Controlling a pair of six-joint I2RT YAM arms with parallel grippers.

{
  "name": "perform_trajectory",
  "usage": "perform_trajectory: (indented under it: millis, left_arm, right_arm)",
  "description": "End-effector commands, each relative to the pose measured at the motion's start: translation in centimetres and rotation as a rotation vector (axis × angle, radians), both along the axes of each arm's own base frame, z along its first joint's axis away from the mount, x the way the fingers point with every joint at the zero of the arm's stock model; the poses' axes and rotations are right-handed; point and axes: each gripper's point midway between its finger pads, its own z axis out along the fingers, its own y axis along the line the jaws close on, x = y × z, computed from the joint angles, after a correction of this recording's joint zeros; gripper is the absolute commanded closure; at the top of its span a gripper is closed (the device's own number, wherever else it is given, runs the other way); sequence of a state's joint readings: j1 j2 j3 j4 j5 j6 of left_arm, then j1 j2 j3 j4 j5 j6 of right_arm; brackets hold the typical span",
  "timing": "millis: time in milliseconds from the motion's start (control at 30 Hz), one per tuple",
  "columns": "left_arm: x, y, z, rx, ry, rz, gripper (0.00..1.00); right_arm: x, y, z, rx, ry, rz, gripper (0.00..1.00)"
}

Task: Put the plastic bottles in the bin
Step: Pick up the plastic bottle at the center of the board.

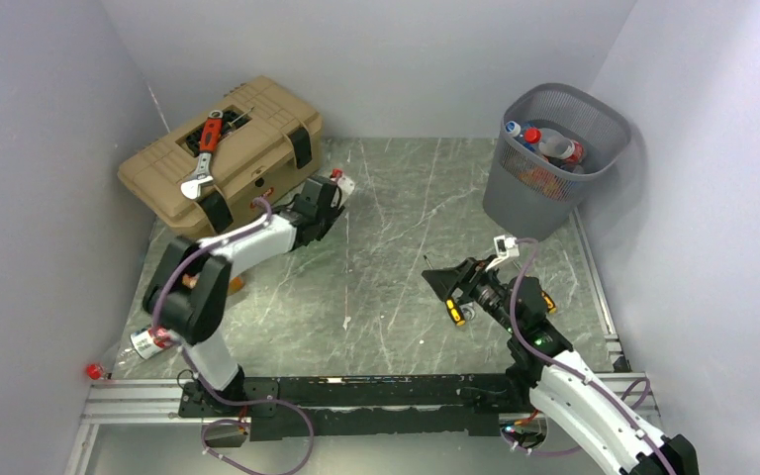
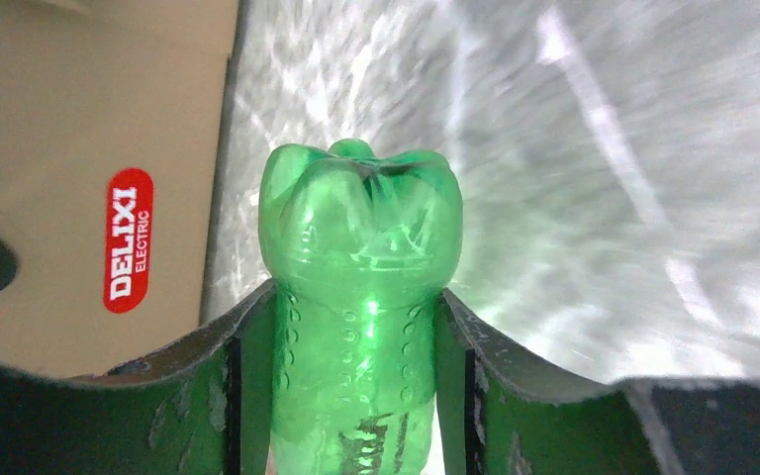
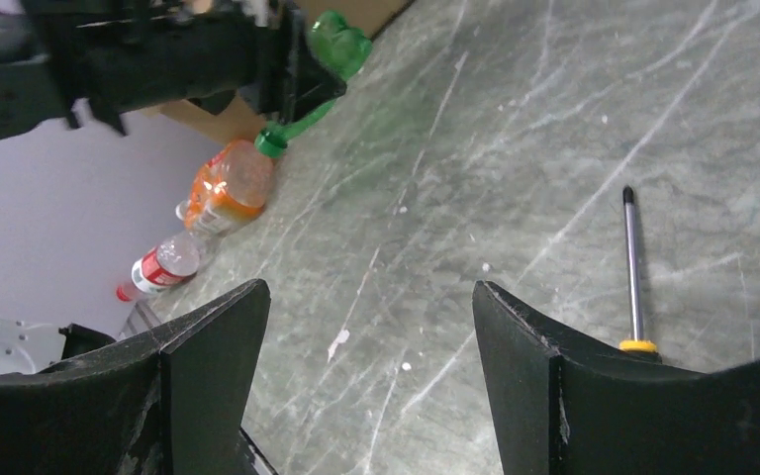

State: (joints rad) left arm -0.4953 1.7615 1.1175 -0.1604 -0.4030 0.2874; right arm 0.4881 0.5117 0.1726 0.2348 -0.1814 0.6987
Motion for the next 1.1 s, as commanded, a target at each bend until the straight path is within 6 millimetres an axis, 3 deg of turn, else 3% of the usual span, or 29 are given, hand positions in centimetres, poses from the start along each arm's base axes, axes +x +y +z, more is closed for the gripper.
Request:
perform_trajectory:
  millis: [0,167,300,400,600,733,933,1067]
  left_arm:
    - [-3.4,-4.4,9.0,-0.421,-0.109,-0.016,0.57]
    - [-8.5,-8.5,15.7,-0.843,-0.139,-0.184,0.6]
    - [-12.1,-11.5,21.7,-1.2,-0.183,-0.351,0.62]
    - [-14.0,-12.3,24.5,-1.455,-0.201,-0.409,0.63]
    - [-16.1,-12.4,26.8,-1.838,-0.182,-0.455,0.64]
    - [-17.1,-12.0,28.3,-2.009,-0.177,-0.492,0.64]
    - [-18.7,-12.5,29.7,-2.034,-0.196,-0.575,0.63]
    - [-19.1,-12.3,29.9,-2.016,-0.214,-0.57,0.63]
  right_arm:
    - [0.9,0.0,4.9,0.007,-0.107,-0.016,0.2]
    - [0.2,1.7,6.8,0.039,-0.154,0.088,0.2]
    - [-2.0,4.9,8.2,0.119,-0.19,0.278,0.2]
    - [-3.5,7.3,9.4,0.122,-0.238,0.355,0.19]
    - [-5.4,10.2,12.7,0.16,-0.362,0.368,0.17]
    - [-4.5,11.8,13.7,0.16,-0.367,0.342,0.17]
    - [-3.1,13.5,14.4,0.164,-0.346,0.314,0.21]
    - [-2.5,13.6,14.0,0.154,-0.32,0.281,0.23]
